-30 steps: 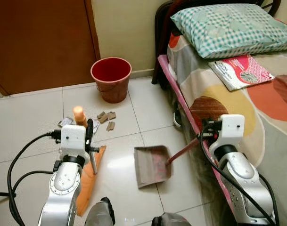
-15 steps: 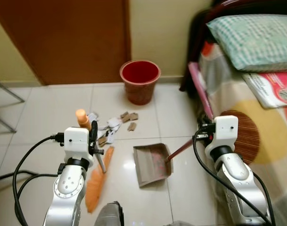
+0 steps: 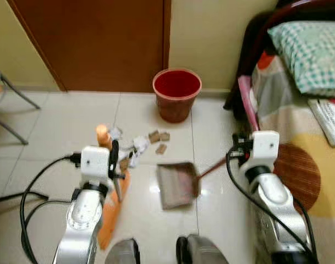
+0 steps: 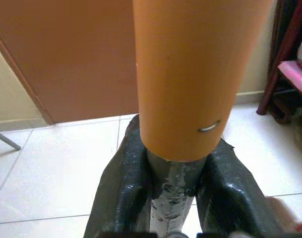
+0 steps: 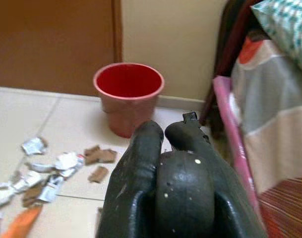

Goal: Sweep floor

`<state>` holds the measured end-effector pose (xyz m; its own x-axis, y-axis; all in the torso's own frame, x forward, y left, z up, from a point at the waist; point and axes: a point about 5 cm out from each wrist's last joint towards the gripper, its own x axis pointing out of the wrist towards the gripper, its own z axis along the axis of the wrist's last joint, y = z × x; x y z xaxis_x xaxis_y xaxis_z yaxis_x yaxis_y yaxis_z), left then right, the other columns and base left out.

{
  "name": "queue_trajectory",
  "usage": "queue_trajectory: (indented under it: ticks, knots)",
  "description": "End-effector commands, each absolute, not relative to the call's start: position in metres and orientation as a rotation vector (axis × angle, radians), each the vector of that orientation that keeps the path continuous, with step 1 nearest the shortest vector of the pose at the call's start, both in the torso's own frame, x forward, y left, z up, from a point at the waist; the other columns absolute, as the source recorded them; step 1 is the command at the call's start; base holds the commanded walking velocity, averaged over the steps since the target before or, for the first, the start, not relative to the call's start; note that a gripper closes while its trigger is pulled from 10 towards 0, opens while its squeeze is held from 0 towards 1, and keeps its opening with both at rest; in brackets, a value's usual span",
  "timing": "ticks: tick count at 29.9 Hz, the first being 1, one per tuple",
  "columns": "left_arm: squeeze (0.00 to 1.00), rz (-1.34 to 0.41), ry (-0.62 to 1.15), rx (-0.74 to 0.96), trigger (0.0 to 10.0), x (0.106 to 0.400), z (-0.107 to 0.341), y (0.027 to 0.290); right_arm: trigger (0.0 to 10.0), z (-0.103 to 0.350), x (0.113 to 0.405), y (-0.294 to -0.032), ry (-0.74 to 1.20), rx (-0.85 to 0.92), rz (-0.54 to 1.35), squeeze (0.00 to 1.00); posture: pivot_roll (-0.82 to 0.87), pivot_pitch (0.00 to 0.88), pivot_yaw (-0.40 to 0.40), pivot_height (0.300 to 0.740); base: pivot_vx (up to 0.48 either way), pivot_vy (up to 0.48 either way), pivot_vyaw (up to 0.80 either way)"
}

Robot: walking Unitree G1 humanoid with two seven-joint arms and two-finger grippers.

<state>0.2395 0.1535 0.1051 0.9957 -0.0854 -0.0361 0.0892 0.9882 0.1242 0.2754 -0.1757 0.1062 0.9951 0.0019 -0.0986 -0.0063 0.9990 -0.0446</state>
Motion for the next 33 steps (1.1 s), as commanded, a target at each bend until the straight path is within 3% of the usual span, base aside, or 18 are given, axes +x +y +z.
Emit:
queue_trajectory:
  ticks: [1,9,17,27,33]
  knots:
    - [0.00,-0.105,0.030,0.136,10.0,0.236,0.106,0.152,10.0,0.107,0.277,-0.177,0.096,-0.034,-0.016,0.00,-0.02,0.177,-0.055,0.740,0.000,0.000,0.00]
    - [0.00,-0.186,-0.048,0.187,10.0,0.238,0.124,0.141,10.0,0.087,0.281,-0.184,0.230,0.038,-0.076,0.00,-0.02,0.180,-0.063,0.740,0.000,0.000,0.00]
    - [0.00,-0.381,-0.158,0.170,10.0,0.245,0.158,0.110,10.0,0.087,0.291,-0.179,0.236,0.031,-0.057,0.00,-0.02,0.188,-0.050,0.740,0.000,0.000,0.00]
    - [0.00,-0.365,-0.229,0.240,10.0,0.250,0.171,0.111,10.0,0.086,0.296,-0.173,0.241,0.033,-0.025,0.00,-0.02,0.184,-0.032,0.740,0.000,0.000,0.00]
    - [0.00,-0.274,-0.368,0.354,10.0,0.256,0.196,0.120,10.0,0.085,0.298,-0.172,0.244,0.041,-0.009,0.00,-0.02,0.185,-0.039,0.740,0.000,0.000,0.00]
